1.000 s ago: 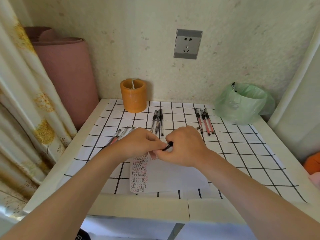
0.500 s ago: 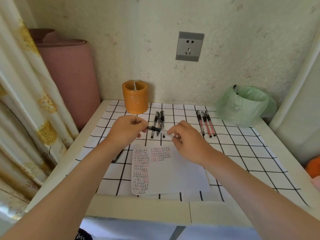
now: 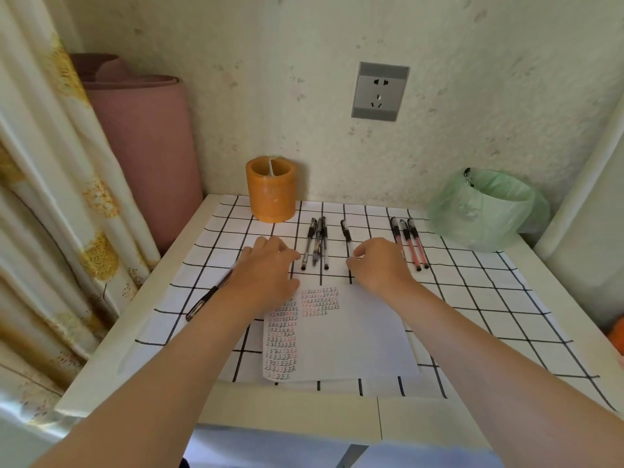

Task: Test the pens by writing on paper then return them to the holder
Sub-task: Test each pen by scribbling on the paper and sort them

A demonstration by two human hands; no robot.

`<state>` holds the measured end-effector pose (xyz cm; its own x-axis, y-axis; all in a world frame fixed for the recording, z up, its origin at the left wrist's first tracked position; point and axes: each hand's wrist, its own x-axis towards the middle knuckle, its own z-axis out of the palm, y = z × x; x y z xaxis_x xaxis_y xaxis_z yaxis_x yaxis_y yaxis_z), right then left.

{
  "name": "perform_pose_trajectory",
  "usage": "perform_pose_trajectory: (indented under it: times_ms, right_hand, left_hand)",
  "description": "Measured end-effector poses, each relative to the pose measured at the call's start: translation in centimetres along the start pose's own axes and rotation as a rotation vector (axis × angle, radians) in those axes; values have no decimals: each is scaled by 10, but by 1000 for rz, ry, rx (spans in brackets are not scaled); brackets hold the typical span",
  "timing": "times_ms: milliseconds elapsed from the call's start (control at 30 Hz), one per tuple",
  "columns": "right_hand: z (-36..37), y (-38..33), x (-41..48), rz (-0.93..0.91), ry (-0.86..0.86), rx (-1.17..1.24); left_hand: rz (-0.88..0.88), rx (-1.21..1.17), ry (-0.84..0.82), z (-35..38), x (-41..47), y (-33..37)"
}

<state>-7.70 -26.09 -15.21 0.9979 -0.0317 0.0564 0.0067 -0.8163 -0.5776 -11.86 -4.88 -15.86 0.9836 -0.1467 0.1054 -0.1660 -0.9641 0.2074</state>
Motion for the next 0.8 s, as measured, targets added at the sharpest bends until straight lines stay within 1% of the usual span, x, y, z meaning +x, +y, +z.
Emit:
perform_pose_trajectory:
  times_ms: [133, 267, 333, 467, 567, 667, 733, 800]
  right_hand:
    - [8, -14, 8, -29, -31, -38]
    - [14, -24, 12, -83, -57, -164]
    - [15, -26, 12, -109, -74, -188]
    - [15, -36, 7, -181, -25, -227]
    - [20, -49, 1, -301, -20, -197]
    - [28, -65, -10, -458, -73, -187]
    - [37, -73, -19, -562, -94, -210]
    - [44, -78, -25, -644, -122, -207]
  left_hand:
    - [-20, -20, -61, 2, 0, -2]
    - [-8, -43, -55, 1, -2, -5]
    - [6, -91, -61, 0, -5, -8]
    - [19, -215, -14, -8, -9, -20]
    - [-35, -176, 31, -17, -13, -33]
    - [-117, -113, 72, -25, -23, -47]
    - [-170, -90, 61, -29, -31, -54]
    - [-217, -72, 9, -31, -38, -58]
